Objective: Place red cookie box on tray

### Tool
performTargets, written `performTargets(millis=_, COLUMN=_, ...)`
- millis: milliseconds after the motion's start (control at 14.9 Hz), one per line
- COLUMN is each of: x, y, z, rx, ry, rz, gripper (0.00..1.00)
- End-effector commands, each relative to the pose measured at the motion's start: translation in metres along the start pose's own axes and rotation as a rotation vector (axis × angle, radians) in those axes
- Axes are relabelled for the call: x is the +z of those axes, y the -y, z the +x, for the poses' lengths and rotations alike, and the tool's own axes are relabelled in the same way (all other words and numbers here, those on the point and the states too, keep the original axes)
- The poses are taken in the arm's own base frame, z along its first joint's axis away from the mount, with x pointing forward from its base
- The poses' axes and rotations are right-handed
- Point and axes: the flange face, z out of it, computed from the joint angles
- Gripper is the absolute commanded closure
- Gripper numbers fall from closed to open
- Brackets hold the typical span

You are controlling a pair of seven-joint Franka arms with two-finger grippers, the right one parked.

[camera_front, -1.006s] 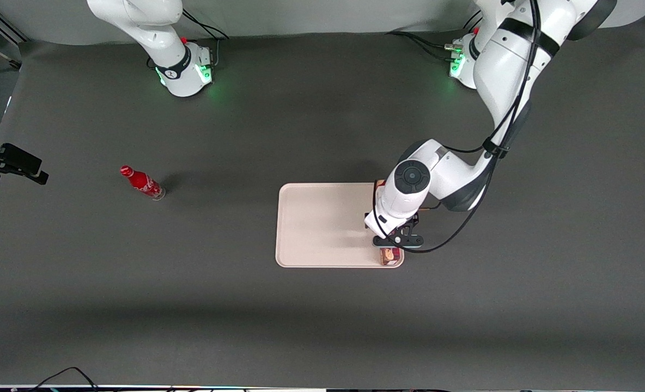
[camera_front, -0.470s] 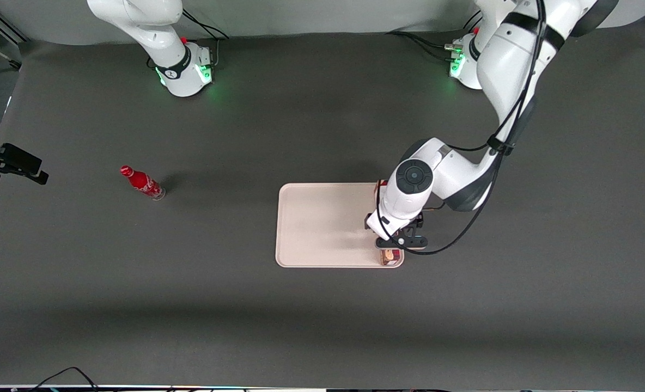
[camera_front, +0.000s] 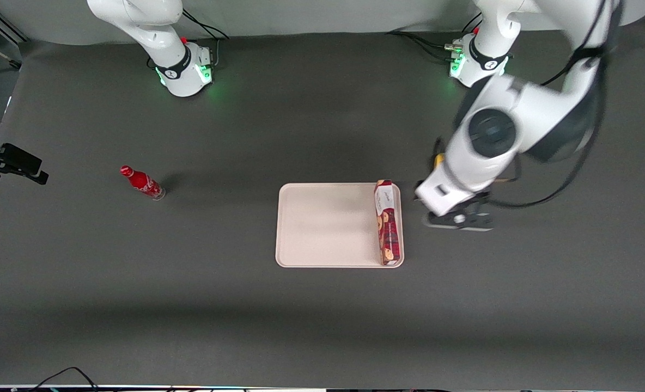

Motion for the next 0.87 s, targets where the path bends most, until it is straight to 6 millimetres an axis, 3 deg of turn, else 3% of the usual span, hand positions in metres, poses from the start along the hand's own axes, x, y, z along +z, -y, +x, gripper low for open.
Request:
performTargets(millis=0, x=-0.067, y=0.104, z=-0.038, rx=0.004, ry=-0.005, rz=0.02, gripper=0.0)
performTargets(millis=201, x=-0.103, y=0.185, z=-0.065, rx=-0.072, ry=0.017, rz=-0.025, gripper=0.0)
performTargets(millis=402, x=-0.116, y=0.241, z=-0.079, rx=-0.064, ry=-0.002, rz=-0.038, gripper=0.0)
performTargets(millis=805, x=-0.125, y=0.246, z=-0.1, rx=-0.088, ry=-0.012, rz=-0.049, gripper=0.0)
